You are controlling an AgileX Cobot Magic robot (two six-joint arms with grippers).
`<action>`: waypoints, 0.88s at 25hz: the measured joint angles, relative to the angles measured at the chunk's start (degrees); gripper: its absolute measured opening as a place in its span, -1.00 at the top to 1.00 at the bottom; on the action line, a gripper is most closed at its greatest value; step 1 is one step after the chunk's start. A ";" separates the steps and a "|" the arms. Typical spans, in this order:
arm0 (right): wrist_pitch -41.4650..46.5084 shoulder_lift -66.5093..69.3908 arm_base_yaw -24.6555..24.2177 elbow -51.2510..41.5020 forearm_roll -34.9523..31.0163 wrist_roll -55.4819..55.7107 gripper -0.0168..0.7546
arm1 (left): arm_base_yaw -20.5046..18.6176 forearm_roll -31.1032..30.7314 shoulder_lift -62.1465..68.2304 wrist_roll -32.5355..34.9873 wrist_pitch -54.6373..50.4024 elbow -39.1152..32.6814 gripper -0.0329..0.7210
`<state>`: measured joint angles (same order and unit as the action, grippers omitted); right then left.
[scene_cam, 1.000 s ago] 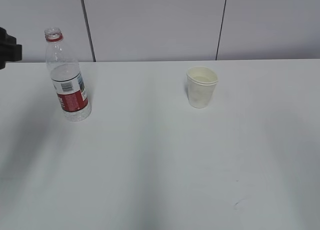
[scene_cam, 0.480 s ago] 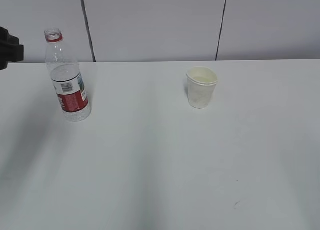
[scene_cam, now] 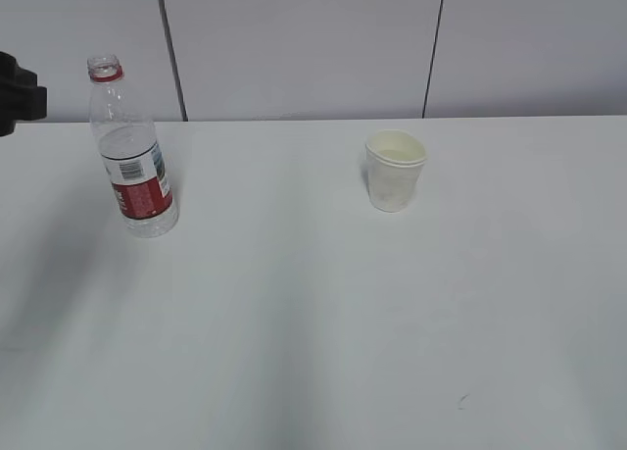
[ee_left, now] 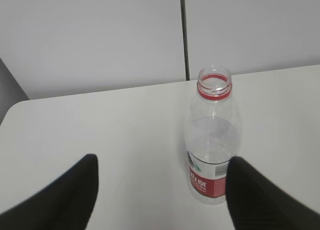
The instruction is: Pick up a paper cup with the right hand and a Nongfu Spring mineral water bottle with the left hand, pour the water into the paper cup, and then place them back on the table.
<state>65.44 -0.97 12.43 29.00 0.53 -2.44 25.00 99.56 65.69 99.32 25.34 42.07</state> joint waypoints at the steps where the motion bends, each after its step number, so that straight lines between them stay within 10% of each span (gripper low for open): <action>1: 0.00 0.00 0.13 -0.12 0.00 -0.04 -0.57 | 0.00 0.00 0.00 0.00 0.00 0.00 -0.38; 22: 0.00 0.00 -7.43 -0.21 -0.10 -0.13 -0.57 | 0.00 0.00 0.00 0.00 -1.49 0.00 -0.38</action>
<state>65.44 -0.97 5.00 28.79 0.43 -2.57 25.00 99.56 65.69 99.32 23.85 42.07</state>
